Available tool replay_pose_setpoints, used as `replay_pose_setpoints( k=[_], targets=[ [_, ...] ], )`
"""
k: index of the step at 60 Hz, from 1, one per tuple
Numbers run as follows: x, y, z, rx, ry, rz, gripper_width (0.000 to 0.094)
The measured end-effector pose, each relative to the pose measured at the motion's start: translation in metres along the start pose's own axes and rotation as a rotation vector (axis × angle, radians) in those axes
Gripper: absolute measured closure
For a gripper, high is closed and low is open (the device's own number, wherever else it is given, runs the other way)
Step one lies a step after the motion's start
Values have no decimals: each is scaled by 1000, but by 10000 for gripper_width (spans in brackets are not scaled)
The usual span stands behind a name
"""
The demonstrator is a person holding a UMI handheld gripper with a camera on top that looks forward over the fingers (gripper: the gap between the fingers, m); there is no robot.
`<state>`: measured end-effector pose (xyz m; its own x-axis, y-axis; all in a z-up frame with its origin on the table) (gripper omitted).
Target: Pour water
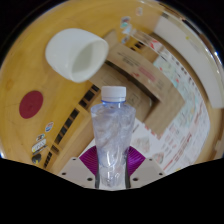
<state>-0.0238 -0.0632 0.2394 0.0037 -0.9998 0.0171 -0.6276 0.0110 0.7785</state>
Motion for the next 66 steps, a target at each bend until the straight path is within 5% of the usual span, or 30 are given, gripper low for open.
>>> replay_pose_setpoints(
  k=[10,22,40,50,66],
  targets=[
    [-7,-14,40,57,56,26,601],
    [-2,3,17,-140,38,5,603],
    [17,72,-64,-1340,22,-38,603],
    [17,43,-68,-1902,117,92,602],
    [1,-80,4,-2165,60,344,603]
  ],
)
Point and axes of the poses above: the point between the fingertips, and its own axes, seen from behind it with the camera up: y to the right, z up, x backward, against the way the camera looks, the point moved 6 cm from there along x, backward, against the way the camera looks, and after that the axes turned 3 degrees about y, right-handed, at the moved point
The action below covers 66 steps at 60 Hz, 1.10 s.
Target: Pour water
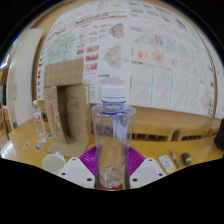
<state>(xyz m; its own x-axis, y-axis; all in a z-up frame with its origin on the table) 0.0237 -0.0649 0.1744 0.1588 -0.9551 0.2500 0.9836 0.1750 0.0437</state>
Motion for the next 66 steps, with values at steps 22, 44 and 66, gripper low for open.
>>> replay_pose_setpoints(
  k=[22,44,66],
  targets=[
    [-14,-1,-64,-40,-17,5,479],
    [68,-13,-53,-78,-202,-97,85],
    [294,-109,-32,-73,-219,-183,83]
  ],
)
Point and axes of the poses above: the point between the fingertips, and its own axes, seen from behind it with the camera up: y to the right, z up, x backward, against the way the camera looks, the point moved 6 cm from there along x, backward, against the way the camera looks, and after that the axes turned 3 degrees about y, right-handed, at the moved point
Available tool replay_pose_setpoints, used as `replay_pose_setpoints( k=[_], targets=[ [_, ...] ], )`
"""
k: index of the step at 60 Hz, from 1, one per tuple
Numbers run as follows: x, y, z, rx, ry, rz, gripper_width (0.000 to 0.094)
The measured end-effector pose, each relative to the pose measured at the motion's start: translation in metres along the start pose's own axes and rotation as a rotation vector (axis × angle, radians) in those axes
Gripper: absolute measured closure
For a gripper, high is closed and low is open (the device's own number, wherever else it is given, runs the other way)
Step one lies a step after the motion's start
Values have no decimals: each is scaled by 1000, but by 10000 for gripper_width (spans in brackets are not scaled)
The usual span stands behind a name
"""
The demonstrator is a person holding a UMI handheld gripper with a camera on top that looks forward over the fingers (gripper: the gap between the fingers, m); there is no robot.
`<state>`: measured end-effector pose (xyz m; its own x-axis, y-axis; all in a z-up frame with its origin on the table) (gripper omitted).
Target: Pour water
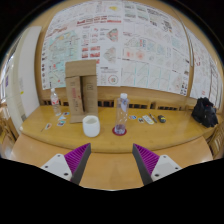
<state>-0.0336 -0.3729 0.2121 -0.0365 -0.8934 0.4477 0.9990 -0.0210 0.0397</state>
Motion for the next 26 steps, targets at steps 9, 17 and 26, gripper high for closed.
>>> replay_pose_setpoints(
  k=[9,17,26],
  targets=[
    [69,-21,-26,16,1,-15,82],
    [104,-29,-37,22,12,-29,83],
    [119,-26,-38,34,28,-45,84]
  ],
)
Point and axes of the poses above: the point between the fingertips, and its own axes, seen from behind it with the camera up: y to the right, z up, x backward, against the way the camera looks, the point moved 6 cm from there along x, backward, against the way the camera looks, and after that the axes turned 3 degrees about y, right-handed, at the moved point
